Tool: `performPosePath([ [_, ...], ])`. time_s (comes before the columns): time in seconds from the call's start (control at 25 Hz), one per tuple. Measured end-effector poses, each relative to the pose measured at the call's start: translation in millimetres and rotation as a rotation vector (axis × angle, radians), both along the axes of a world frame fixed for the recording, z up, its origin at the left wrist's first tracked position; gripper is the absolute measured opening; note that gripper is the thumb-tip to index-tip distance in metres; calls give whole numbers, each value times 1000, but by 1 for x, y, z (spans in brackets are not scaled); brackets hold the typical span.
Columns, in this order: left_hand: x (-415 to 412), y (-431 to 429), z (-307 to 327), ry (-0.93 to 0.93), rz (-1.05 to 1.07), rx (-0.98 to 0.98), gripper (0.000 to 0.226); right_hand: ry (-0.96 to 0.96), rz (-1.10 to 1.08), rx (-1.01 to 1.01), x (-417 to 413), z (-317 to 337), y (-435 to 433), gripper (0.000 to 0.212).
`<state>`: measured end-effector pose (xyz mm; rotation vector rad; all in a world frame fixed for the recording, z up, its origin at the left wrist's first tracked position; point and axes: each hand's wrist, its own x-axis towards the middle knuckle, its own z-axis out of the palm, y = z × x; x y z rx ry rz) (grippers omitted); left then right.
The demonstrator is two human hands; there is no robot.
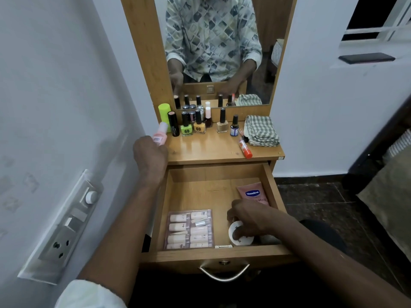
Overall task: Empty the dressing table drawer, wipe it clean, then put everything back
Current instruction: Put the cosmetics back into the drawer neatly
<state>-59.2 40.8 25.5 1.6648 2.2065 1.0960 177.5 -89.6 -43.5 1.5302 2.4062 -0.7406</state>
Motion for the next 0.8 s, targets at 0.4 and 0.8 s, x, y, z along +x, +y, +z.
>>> performPosePath([
  [0.4, 37, -103, -29, -132, -212, -60, 41, 77, -41, -83, -12, -7, 6, 40],
  [0.8, 39, -92, -63, -4, -180, -362, 27, 115, -27, -105, -9, -11, 8, 40],
])
